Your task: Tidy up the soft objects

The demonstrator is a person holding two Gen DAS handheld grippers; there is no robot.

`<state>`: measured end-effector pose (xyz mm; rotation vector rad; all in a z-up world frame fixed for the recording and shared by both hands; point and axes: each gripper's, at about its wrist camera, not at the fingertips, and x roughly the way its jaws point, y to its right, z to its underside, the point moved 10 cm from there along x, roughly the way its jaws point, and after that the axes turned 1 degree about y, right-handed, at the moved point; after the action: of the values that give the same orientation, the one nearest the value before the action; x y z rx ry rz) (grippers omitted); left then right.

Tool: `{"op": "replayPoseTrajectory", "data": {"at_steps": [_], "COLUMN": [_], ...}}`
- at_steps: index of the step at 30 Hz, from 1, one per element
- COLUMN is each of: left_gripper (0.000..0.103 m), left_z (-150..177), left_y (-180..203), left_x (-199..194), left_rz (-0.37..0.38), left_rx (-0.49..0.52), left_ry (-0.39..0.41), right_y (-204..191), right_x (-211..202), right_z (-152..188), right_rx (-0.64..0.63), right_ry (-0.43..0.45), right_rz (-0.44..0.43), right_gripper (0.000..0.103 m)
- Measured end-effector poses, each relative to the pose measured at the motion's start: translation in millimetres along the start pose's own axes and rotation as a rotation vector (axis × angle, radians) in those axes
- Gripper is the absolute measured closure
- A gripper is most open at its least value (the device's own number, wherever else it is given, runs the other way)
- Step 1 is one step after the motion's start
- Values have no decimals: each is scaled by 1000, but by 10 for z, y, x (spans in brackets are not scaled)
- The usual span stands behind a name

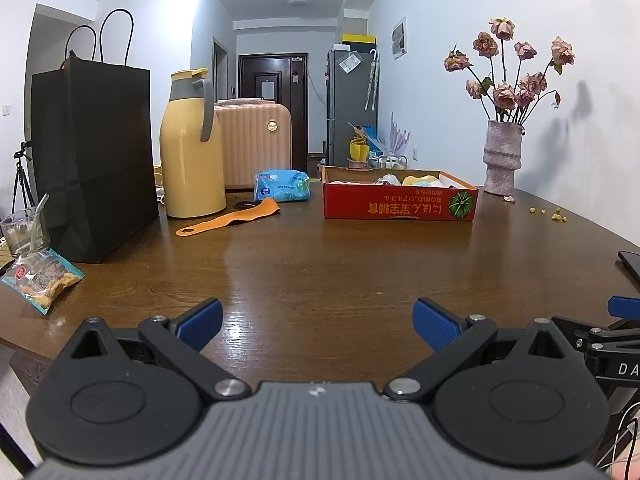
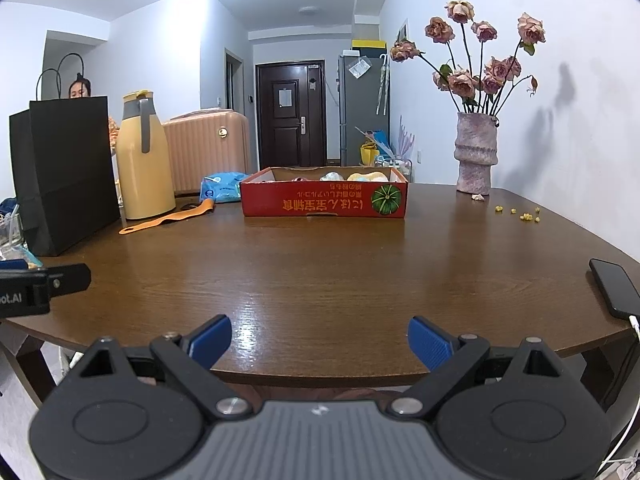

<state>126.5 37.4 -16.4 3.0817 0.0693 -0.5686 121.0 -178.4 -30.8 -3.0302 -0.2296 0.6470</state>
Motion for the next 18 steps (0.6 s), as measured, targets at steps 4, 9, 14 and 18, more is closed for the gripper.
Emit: {"op": "replayPoseTrajectory", "data": {"at_steps": [4,9,14,18], "left_gripper": [0,0,0,0], "left_z": [3,7,13,2], "left_y": [6,8,19,19], "left_x": [1,-4,-13,-18], "left_rz": [4,10,14,14], "left_rx": [0,-2,0,-4], "left_ry": [2,1,-1,5], "right_y": [5,1,-14,-10], "right_x": [-3,-8,-26,-28], "right_z": [-2,2,0,-4], "right_rx": [1,0,0,0], "right_ry": [3,6,14,14], "right_rz": [1,-1,-3,-6], "right_gripper": [8,8,8,8]}}
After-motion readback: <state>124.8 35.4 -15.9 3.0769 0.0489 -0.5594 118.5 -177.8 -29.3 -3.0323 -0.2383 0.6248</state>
